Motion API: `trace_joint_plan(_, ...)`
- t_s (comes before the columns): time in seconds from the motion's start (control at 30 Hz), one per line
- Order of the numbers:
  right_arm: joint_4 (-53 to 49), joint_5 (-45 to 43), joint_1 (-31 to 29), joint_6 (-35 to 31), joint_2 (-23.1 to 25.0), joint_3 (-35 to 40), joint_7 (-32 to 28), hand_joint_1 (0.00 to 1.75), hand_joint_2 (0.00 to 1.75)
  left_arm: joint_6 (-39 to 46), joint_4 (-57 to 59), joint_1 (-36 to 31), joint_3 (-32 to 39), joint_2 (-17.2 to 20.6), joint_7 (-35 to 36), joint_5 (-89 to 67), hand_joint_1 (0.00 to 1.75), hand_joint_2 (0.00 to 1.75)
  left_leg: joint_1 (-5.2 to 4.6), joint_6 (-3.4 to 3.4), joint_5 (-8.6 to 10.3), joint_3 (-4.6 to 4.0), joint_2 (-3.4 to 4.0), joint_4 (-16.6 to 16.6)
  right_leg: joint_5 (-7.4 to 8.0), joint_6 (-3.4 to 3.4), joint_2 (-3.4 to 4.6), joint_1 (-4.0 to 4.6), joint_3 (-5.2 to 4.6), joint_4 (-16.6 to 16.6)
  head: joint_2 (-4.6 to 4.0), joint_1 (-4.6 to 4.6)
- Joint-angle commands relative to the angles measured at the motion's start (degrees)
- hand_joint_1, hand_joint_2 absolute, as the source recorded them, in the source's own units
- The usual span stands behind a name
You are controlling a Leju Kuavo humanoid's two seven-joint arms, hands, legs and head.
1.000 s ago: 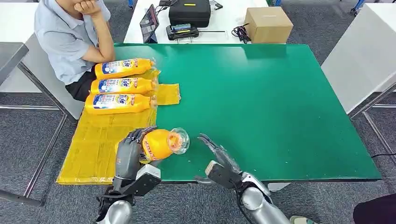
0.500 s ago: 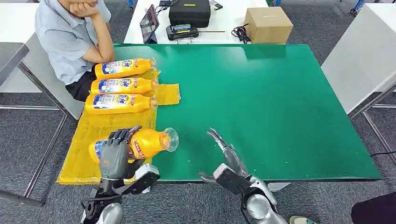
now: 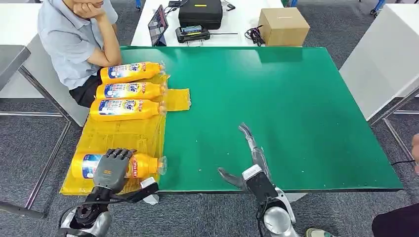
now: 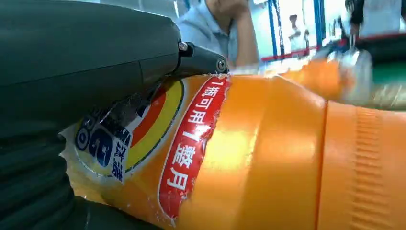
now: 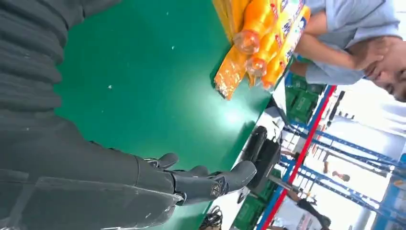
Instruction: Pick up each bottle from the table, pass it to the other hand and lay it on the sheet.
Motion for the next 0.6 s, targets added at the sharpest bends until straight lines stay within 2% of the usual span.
trace_joint_plan(0.03, 4.04, -0.95, -2.5, 1.19, 0.26, 0.13, -0.34, 0.0, 1.75, -0.62, 19.36, -9.22, 0.42, 3.15, -3.3, 2.92, 1.75, 1.75, 0.05, -0.11, -0.03, 0.27, -0.03, -0.07, -0.05, -0.13, -0.03, 0.05, 0.29, -0.07, 0.0, 0.02)
trace_joint_plan(0.37, 4.48, -1.69, -2.11, 1.16, -0.1, -0.25, -0.44, 0.0, 1.75, -0.64, 20.19, -9.82, -0.16, 1.47, -6.36, 6.63, 1.75, 1.75, 0.04, -0.14, -0.01, 0.53, 0.05, -0.08, 0.01, -0.13, 0.11, 0.05, 0.52, -0.07, 0.0, 0.0)
trace_joint_plan(0.4, 4.53, -1.88, -2.08, 1.33, -0.07, -0.3, -0.44, 0.0, 1.75, -1.11, 19.98, -9.77, -0.17, 1.21, -6.68, 7.64, 1.59, 1.75, 0.01, -0.11, 0.01, 0.51, -0.03, -0.09, 0.0, -0.08, 0.04, 0.02, 0.51, -0.05, 0.0, 0.0)
trace_joint_plan(0.43, 4.64, -2.06, -2.11, 1.53, -0.03, -0.36, -0.38, 0.0, 1.75, -1.98, 19.99, -9.86, 0.04, 0.81, -6.85, 8.89, 0.37, 1.75, 0.07, -0.16, -0.01, 0.57, 0.05, -0.07, 0.01, -0.14, 0.1, 0.08, 0.57, -0.07, 0.0, 0.0)
trace_joint_plan(0.47, 4.86, -2.26, -2.19, 1.83, 0.03, -0.38, -0.25, 0.0, 1.75, -2.66, 20.07, -10.01, -0.04, 0.55, -6.91, 9.54, 0.1, 1.75, 0.04, -0.16, 0.01, 0.58, 0.0, -0.08, 0.0, -0.13, 0.05, 0.05, 0.57, -0.07, 0.0, -0.02)
trace_joint_plan(0.5, 4.86, -2.26, -2.19, 1.83, 0.03, -0.38, -0.25, 0.0, 1.75, -2.66, 20.07, -10.01, -0.04, 0.55, -6.91, 9.54, 0.1, 1.75, 0.03, -0.14, 0.03, 0.57, -0.06, -0.08, 0.0, -0.1, 0.0, 0.03, 0.57, -0.06, 0.0, 0.0)
trace_joint_plan(0.53, 4.86, -2.26, -2.19, 1.83, 0.03, -0.38, -0.25, 0.0, 1.75, -2.66, 20.07, -10.01, -0.04, 0.55, -6.91, 9.54, 0.0, 1.75, 0.06, -0.17, 0.02, 0.61, -0.02, -0.07, 0.0, -0.13, 0.03, 0.06, 0.61, -0.07, 0.0, 0.0)
trace_joint_plan(0.6, 5.53, -2.96, -2.57, 2.8, 0.03, -0.56, 0.15, 0.0, 1.75, -4.78, 21.01, -10.59, -0.1, 0.01, -6.87, 11.08, 0.0, 1.75, 0.01, -0.14, 0.04, 0.65, -0.06, -0.08, -0.01, -0.09, 0.0, 0.01, 0.65, -0.04, 0.0, -0.02)
